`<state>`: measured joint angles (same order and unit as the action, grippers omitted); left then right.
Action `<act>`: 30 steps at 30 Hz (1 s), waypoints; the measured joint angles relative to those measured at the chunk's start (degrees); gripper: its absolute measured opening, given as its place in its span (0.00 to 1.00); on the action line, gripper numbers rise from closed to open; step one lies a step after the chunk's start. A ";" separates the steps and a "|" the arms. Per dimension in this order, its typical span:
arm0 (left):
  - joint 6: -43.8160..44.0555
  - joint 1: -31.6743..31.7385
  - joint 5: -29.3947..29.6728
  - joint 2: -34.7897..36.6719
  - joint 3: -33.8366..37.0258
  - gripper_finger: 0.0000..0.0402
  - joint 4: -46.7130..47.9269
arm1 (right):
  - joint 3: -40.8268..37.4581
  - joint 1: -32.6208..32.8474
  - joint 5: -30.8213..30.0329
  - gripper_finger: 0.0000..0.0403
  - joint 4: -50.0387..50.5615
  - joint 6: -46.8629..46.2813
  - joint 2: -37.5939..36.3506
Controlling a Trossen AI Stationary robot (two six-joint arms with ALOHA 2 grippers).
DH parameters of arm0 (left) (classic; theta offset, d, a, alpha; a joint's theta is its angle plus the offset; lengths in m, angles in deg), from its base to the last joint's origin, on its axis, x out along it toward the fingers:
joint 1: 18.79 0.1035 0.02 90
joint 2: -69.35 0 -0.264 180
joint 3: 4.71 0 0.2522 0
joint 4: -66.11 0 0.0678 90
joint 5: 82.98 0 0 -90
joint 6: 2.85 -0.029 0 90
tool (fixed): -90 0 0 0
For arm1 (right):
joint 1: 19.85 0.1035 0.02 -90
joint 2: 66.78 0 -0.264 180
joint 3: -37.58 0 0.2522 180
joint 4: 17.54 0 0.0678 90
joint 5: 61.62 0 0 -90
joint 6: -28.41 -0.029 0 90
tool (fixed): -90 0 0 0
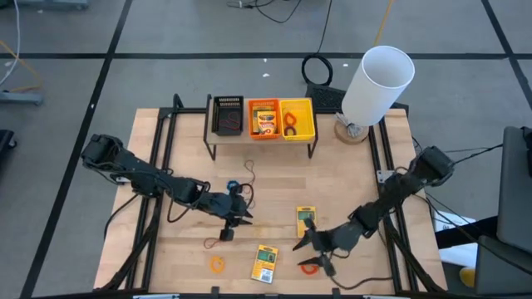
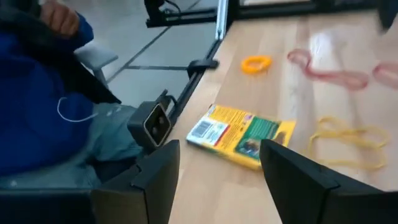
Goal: Pick & Place Office Desk Supplies
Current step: Put the orange spring keychain into the yellow bin on the shelf
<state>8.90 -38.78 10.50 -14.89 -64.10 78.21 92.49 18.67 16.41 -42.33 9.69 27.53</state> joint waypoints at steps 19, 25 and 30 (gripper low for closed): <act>2.53 -4.84 -0.65 0.00 0.00 0.20 0.23 | 3.31 3.02 2.45 0.53 7.77 -19.63 6.82; 2.56 -6.14 -0.64 0.00 0.00 0.20 0.23 | 3.29 3.98 -0.13 0.53 11.87 -18.48 6.83; 4.16 -6.40 -0.60 0.00 0.00 0.20 0.22 | 3.29 3.98 -0.15 0.53 14.33 -17.47 6.81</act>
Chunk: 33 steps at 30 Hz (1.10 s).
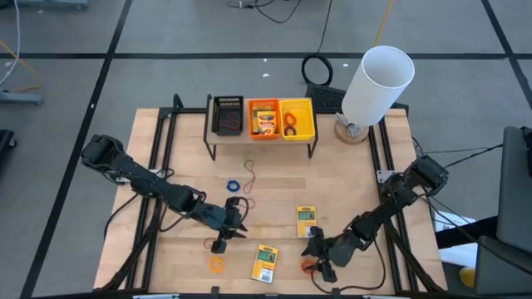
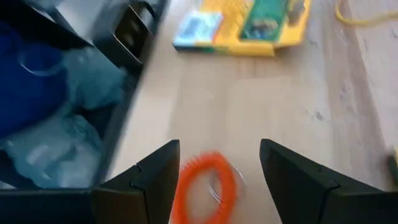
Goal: Pick & Place Office Desk Supplies
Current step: Put the orange spring keychain into the yellow bin on the shelf
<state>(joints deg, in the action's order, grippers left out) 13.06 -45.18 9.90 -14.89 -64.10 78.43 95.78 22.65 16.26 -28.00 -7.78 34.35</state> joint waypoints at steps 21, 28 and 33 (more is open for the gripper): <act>1.10 0.00 0.02 0.00 0.00 0.20 -0.01 | -0.04 0.83 0.07 0.38 5.30 -4.09 0.07; 1.84 0.00 0.02 0.00 0.00 0.20 -0.01 | -0.04 3.36 -2.95 0.38 4.72 -7.03 0.24; 2.24 -0.30 0.09 0.00 0.00 0.20 0.02 | -0.04 4.17 -5.44 0.38 1.67 -8.13 4.02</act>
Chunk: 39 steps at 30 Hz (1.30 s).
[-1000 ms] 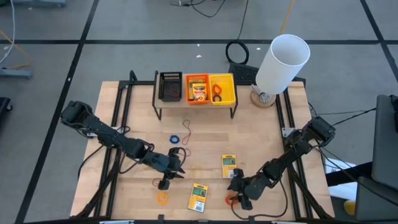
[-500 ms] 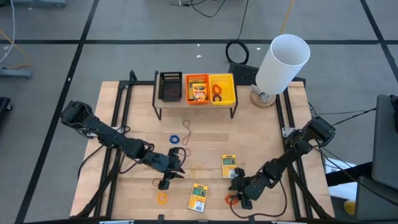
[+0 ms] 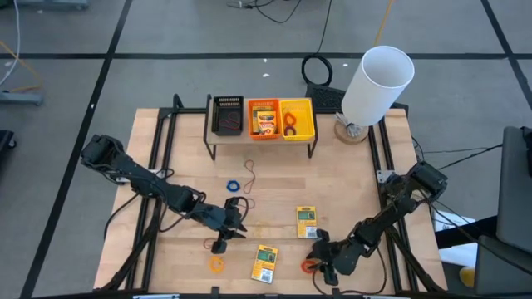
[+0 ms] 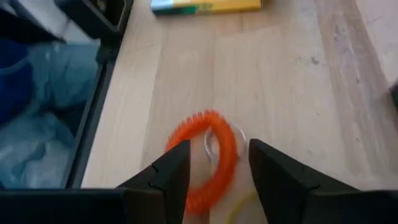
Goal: Pick & Place Office Desk Supplies
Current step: Put the orange spring keychain into the yellow bin on the shelf
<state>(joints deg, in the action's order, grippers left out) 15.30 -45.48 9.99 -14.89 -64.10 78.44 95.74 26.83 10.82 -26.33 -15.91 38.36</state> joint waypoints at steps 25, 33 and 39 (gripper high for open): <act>1.62 -1.04 0.16 -0.02 0.01 0.20 3.39 | -0.20 -2.56 0.85 0.03 -10.25 20.63 -2.85; -0.55 0.71 0.20 0.00 0.00 0.20 3.26 | -0.04 -4.82 -8.61 0.03 -12.16 45.85 -18.41; -3.32 3.17 0.21 -0.01 0.02 0.20 3.15 | -0.02 -7.52 -21.97 0.03 -12.19 57.95 -27.38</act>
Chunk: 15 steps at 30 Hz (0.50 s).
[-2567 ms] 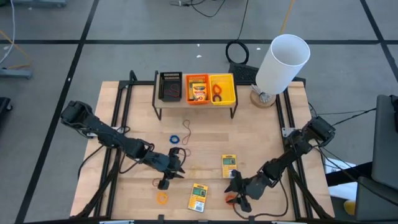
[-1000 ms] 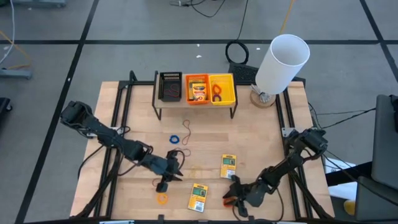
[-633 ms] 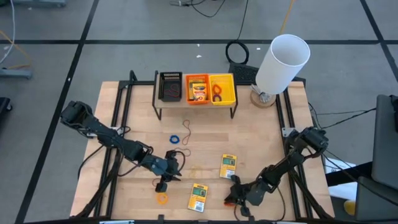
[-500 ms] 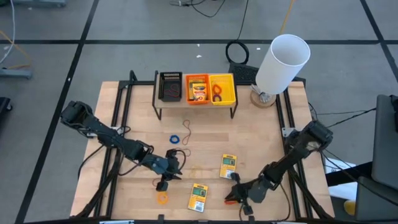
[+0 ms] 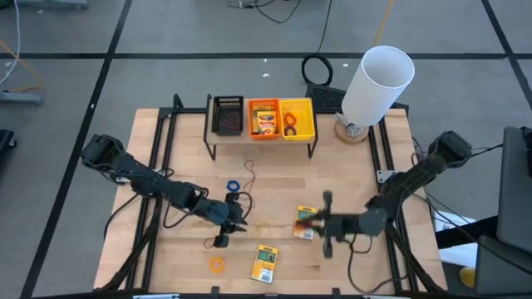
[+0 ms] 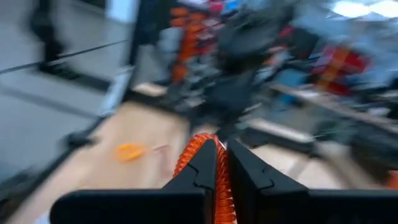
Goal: Pick & Place Office Desk Supplies
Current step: Put the orange spring keychain into the yellow bin on the shelf
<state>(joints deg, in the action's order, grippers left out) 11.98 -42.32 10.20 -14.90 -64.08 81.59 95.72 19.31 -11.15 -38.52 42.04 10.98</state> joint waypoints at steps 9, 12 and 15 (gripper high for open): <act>-3.65 5.26 -0.01 0.00 -0.01 0.20 -3.99 | 0.02 -12.15 -8.64 0.03 -0.20 5.09 -5.04; -4.68 6.84 -0.03 0.01 -0.02 0.20 -5.89 | 0.02 -16.20 -8.48 0.04 0.08 5.11 -4.92; -6.38 8.31 -0.04 -0.01 0.00 0.20 -7.74 | 0.02 -19.90 -8.47 0.04 -0.18 5.09 -4.97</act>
<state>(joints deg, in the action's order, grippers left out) 5.60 -34.01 10.16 -14.91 -64.08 73.86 95.74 -0.59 -19.63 -38.70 47.13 6.02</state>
